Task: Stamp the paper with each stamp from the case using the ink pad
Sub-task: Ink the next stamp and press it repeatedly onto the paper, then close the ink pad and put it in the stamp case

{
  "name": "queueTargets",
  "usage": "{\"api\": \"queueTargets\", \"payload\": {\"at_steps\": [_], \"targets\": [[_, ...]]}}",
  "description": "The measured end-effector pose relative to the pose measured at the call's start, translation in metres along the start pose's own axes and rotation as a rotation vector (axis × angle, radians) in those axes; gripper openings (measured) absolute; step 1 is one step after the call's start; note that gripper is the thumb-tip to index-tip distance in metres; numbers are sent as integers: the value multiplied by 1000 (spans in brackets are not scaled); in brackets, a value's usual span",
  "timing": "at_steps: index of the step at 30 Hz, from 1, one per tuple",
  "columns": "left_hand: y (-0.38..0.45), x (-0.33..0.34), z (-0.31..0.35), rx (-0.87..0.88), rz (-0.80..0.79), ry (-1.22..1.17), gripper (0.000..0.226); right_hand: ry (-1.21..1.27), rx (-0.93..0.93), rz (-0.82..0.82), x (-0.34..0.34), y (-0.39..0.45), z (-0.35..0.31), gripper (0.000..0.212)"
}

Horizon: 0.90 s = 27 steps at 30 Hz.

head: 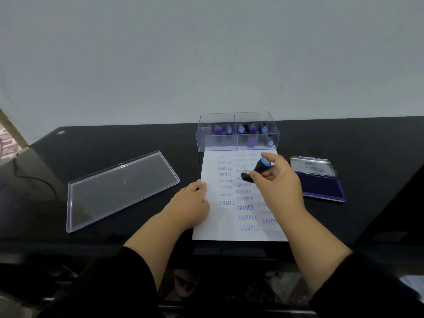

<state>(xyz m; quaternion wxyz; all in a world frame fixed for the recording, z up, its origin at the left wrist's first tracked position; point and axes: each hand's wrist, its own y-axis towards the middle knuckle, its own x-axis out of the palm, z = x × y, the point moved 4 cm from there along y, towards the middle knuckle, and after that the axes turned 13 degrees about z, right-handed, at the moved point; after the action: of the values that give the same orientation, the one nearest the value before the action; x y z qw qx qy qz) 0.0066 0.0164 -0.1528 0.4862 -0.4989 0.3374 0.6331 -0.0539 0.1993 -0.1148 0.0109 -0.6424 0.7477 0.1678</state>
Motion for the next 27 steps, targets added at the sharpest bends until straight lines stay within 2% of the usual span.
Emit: {"api": "queueTargets", "payload": {"at_steps": [3, 6, 9, 12, 17, 27], "targets": [[11, -15, 7, -5, -56, 61, 57, 3, 8, 5, 1, 6, -2, 27], [29, -29, 15, -41, -38, 55, 55, 38, 28, 17, 4, 17, -8, 29], [53, -38, 14, -118, 14, -170, 58, 25, 9, -9, 12, 34, -20, 29], [77, -51, 6, -235, 137, -420, 62, -6, -43, -56, 25, 57, -39, 29], [117, -69, 0, -322, 248, -629, 56, 17, -5, -144, 68, 109, -65, 21], [178, -61, -10, -317, 295, -742, 48, -17, 118, -313, 162, 197, -54, 10]]}}
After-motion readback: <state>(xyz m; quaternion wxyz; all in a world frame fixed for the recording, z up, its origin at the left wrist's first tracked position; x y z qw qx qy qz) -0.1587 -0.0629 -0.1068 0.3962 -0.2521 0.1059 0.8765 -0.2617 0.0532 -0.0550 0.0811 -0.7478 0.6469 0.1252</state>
